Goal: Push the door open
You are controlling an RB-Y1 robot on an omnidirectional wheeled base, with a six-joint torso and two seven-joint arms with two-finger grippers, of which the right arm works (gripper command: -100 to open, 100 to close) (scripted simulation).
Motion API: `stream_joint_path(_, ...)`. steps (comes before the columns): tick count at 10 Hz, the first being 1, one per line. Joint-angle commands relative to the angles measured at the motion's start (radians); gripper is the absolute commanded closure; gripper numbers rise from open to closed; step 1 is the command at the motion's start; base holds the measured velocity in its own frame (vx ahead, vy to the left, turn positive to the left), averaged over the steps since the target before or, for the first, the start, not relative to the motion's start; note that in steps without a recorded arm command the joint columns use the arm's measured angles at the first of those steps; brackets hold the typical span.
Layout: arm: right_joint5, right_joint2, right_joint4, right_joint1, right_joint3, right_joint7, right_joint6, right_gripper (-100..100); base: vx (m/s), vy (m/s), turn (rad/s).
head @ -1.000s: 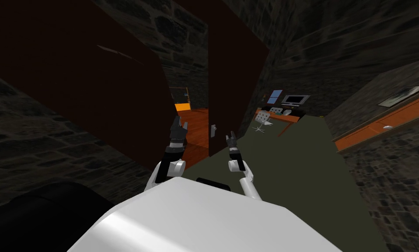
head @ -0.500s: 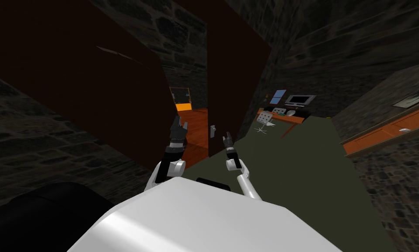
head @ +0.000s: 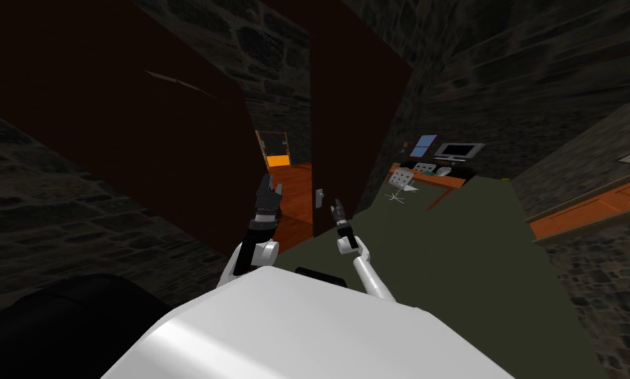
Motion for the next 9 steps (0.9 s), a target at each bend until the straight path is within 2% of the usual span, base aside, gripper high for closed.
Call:
stream_joint_path(1,0.002,0.003,0.034,-0.013,0.008,0.001,0.003,-100,0.033,-0.045,0.042)
stream_joint_path(2,0.004,0.006,0.07,-0.045,0.021,0.0,0.005,-100,0.039,-0.05,0.06)
stream_joint_path(3,0.004,0.006,0.086,-0.045,0.021,0.0,0.005,-100,0.038,-0.053,0.036)
stream_joint_path(4,0.007,0.009,0.113,-0.075,0.034,-0.002,0.007,-100,0.043,-0.061,0.063)
stream_joint_path(5,0.007,0.009,0.136,-0.075,0.034,-0.002,0.007,-100,0.037,-0.055,0.034)
stream_joint_path(6,0.009,0.013,0.171,-0.103,0.046,-0.003,0.008,-100,0.033,-0.068,0.049)
stream_joint_path(7,0.009,0.013,0.185,-0.103,0.046,-0.003,0.008,-100,0.029,-0.05,0.036)
stream_joint_path(8,0.011,0.017,0.217,-0.132,0.058,-0.004,0.01,-100,0.042,-0.05,0.048)
stream_joint_path(9,0.011,0.017,0.232,-0.132,0.058,-0.004,0.01,-100,0.037,-0.04,0.037)
